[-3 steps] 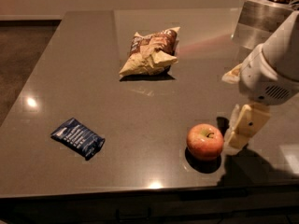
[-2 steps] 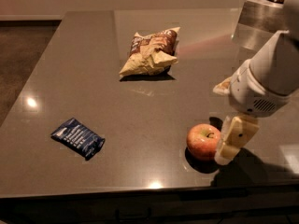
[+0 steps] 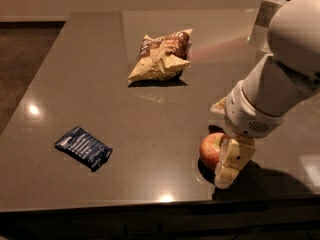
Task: Move apple near brown chip bag
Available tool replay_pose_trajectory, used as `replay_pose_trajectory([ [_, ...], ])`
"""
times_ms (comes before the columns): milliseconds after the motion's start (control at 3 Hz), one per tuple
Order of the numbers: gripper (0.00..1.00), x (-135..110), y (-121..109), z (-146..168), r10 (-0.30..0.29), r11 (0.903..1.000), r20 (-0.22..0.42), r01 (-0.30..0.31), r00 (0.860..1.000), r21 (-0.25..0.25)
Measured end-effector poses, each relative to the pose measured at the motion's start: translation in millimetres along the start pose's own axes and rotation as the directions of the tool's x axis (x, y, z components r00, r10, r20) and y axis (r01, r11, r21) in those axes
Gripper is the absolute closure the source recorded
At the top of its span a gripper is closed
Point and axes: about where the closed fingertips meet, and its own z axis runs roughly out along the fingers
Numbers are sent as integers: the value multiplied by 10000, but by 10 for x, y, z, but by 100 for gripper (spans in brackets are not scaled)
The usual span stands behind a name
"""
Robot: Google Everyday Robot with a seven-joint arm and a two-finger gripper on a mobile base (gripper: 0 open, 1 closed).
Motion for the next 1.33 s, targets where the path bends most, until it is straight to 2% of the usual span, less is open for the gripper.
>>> replay_pose_trajectory([
  [333,18,23,28,-4,74,9999,-77,-75,9999,-135],
  [667,41,4,28,-58,127,9998,-110,-129,9999,-121],
  [1000,64,-39,-44,-131,92,9999,-276,-95,9996,-99],
  [1333,88,-200,-238,-192,-116,9999,-431,116,9990,-4],
])
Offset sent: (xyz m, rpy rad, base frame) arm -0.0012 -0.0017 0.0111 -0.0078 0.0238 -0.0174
